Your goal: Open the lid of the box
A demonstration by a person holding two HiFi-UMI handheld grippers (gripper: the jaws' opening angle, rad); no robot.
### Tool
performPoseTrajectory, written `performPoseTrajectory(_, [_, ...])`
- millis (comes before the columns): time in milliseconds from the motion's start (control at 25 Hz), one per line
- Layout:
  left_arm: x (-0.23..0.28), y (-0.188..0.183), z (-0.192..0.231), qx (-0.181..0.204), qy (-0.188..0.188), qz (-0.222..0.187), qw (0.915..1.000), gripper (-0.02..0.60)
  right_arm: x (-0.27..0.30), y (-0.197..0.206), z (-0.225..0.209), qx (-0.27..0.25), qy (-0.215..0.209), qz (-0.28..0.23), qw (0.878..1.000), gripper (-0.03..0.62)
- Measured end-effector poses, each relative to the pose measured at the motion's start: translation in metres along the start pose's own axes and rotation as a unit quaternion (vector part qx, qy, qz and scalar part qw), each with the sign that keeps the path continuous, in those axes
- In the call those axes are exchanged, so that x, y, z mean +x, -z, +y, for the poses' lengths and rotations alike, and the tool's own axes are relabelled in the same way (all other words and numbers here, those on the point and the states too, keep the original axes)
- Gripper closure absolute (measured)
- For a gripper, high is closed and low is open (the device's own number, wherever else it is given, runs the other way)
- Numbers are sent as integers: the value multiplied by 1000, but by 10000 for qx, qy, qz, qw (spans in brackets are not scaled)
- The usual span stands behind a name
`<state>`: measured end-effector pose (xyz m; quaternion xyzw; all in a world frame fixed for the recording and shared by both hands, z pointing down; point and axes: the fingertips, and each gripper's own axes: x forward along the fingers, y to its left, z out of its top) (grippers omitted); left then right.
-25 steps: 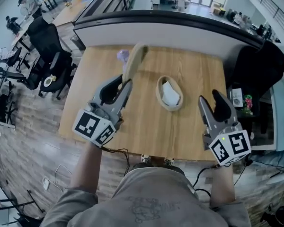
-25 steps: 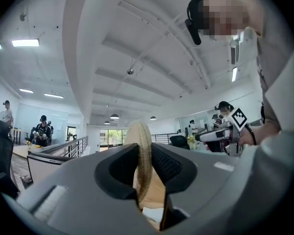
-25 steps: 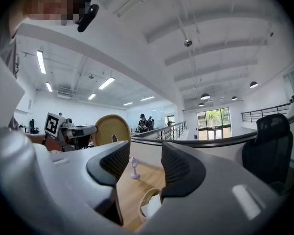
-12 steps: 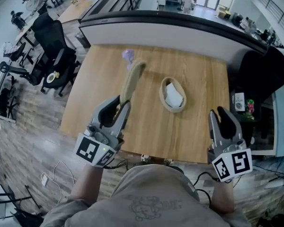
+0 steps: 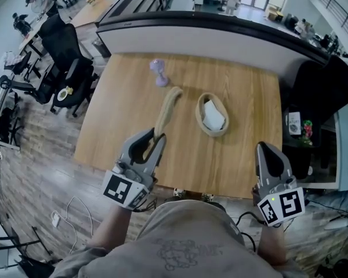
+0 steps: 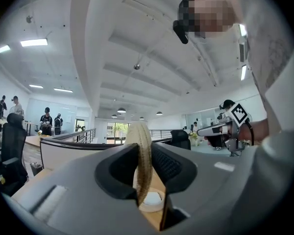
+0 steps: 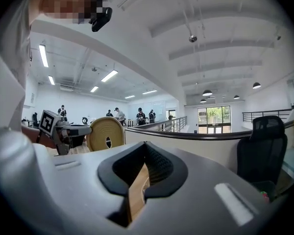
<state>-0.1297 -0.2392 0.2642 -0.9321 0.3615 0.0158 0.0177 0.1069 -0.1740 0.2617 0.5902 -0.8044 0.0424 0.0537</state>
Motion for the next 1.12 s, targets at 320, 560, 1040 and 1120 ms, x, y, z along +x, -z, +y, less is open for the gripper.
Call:
performPoseTrajectory(320, [9, -8, 6, 207, 62, -79, 9997, 499, 7, 6, 12, 38, -200, 18, 9998, 585])
performPoseTrajectory(560, [9, -3, 6, 89, 12, -46, 9999, 499, 8, 7, 10, 95, -152, 0, 9998, 585])
performPoseTrajectory(1040, [5, 2, 3, -40, 73, 82, 9999, 498, 10, 9, 4, 169, 12, 84, 9998, 585])
performPoseTrajectory(1120, [4, 2, 5, -86, 69, 92, 9999, 497, 12, 8, 3, 175, 52, 100, 9998, 585])
